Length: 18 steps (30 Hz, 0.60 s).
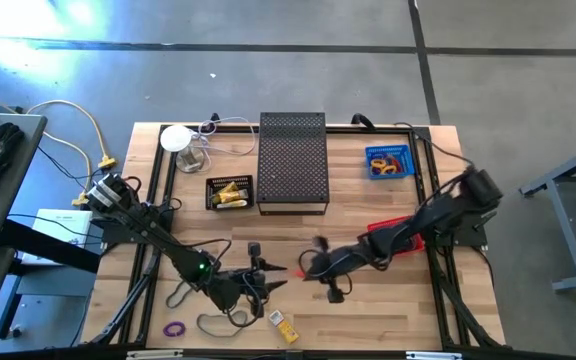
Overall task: Pick & Place Office Desk Supplies
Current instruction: Put the orange spring keychain into the blue bin
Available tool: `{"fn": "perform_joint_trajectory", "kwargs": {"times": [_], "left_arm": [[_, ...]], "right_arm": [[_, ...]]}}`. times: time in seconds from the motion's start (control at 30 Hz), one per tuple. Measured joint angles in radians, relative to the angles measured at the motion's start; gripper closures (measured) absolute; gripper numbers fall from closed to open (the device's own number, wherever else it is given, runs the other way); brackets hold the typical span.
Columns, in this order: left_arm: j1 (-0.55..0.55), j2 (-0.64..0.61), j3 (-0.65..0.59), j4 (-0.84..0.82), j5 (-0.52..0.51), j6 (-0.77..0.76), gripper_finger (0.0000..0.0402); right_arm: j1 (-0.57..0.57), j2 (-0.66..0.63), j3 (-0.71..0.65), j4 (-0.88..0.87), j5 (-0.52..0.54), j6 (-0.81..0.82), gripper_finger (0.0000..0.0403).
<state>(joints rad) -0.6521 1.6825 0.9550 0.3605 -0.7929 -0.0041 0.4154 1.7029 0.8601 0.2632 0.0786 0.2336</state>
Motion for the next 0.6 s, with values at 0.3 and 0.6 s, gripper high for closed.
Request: {"fn": "perform_joint_trajectory", "kwargs": {"times": [0.3,0.6], "left_arm": [[0.0,0.0,-0.002,-0.057,0.001,-0.118,0.0245],[0.0,0.0,-0.002,-0.065,0.016,-0.127,0.0245]], "right_arm": [[0.123,-0.287,0.001,-0.645,0.471,0.398,0.0397],[0.072,-0.447,0.001,-1.277,0.779,1.05,0.0397]]}}
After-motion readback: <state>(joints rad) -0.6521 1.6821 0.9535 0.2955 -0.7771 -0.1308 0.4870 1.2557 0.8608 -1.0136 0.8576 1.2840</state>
